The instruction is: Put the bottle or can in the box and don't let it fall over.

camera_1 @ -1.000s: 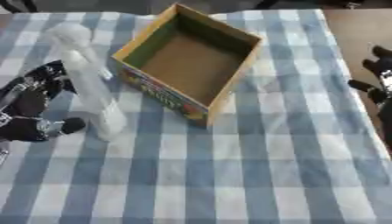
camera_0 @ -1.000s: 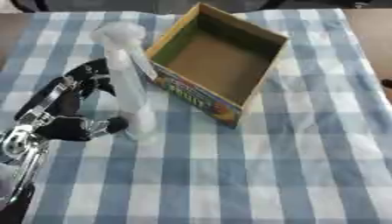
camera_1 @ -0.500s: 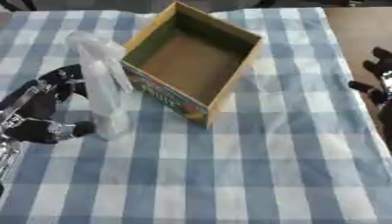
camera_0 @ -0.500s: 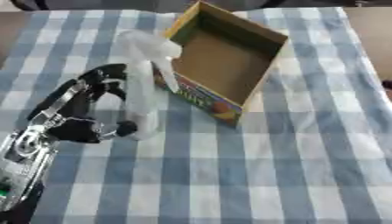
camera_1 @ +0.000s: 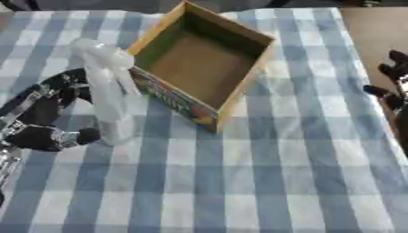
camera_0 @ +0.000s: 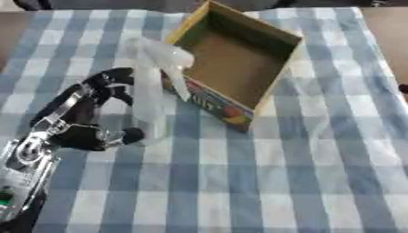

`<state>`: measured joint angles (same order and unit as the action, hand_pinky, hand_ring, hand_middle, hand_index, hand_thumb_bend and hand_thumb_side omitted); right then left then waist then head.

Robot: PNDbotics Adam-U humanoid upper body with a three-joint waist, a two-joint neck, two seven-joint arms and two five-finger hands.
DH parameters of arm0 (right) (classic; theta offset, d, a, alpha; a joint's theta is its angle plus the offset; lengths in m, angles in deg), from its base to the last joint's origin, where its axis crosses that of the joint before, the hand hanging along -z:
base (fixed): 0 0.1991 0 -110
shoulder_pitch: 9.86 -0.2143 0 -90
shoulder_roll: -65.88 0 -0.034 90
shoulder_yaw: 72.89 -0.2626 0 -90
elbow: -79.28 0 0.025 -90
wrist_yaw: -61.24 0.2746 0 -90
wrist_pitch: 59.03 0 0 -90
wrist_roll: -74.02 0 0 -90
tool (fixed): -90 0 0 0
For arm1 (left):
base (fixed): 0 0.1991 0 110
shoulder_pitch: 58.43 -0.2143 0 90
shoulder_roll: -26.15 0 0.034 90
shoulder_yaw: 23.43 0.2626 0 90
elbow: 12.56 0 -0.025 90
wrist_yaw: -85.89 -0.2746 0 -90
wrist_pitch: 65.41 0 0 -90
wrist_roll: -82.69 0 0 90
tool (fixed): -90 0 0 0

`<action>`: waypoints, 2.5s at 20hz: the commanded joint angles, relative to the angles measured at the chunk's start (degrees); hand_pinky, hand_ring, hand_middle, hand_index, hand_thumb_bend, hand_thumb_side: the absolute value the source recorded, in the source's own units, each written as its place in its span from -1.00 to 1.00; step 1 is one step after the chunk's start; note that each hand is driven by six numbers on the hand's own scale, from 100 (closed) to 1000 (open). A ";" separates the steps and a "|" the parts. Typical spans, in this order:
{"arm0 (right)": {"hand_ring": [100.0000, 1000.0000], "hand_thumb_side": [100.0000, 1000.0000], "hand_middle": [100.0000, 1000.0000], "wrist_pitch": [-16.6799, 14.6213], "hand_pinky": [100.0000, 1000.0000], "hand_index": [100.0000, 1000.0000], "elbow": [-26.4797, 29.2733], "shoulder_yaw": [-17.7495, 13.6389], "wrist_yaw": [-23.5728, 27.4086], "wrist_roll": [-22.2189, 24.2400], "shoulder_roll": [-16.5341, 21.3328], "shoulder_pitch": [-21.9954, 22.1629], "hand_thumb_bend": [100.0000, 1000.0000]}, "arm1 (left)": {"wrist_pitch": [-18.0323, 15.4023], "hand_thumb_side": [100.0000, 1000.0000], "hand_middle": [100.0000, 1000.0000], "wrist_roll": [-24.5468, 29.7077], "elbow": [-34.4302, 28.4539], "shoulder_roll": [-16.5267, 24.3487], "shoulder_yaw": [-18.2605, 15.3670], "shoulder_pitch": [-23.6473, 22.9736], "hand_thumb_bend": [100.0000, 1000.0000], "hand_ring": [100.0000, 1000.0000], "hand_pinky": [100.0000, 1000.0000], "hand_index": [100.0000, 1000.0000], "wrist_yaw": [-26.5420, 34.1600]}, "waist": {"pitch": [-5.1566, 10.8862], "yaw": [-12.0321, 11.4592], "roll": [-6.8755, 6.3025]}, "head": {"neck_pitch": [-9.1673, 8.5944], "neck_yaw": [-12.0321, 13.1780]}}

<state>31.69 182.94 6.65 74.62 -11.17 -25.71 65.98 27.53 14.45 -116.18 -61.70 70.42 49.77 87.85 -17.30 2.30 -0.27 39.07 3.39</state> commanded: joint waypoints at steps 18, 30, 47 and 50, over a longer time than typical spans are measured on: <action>1.00 0.23 1.00 -0.18 0.57 0.78 0.53 -0.15 -0.29 0.28 0.53 -0.49 -1.00 | 0.98 -0.62 0.48 -2.83 -2.15 0.51 -0.34 -0.48 0.22 0.20 1.00 0.82 -1.19 | 0.31 -0.08 0.35 | -1.86 0.43; 1.00 0.24 1.00 -0.18 0.57 0.78 0.49 -0.25 -0.40 0.27 0.45 -0.32 -1.00 | 2.30 -0.60 0.51 -6.83 -2.94 0.59 -1.06 -1.45 0.32 0.22 1.00 0.85 -1.72 | 0.31 -0.14 0.32 | -2.14 0.27; 1.00 0.27 1.00 -0.11 0.57 0.78 0.30 -0.26 -0.44 0.39 0.23 -0.14 -1.00 | 7.15 -0.56 0.57 -12.30 -3.03 0.19 0.50 0.64 0.49 0.30 1.00 0.90 -6.50 | 0.29 0.02 0.34 | -2.05 1.08; 1.00 0.28 1.00 -0.07 0.57 0.78 0.24 -0.27 -0.51 0.41 0.12 -0.17 -1.00 | 7.40 -0.54 0.56 -12.20 -3.14 0.10 1.28 0.84 0.50 0.30 1.00 0.90 -7.91 | 0.14 0.04 0.33 | -2.21 1.81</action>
<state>31.59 182.69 6.61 74.53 -10.93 -26.25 66.07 34.75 2.29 -118.18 -62.24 71.57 49.84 80.63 -17.86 2.30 0.07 37.20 4.81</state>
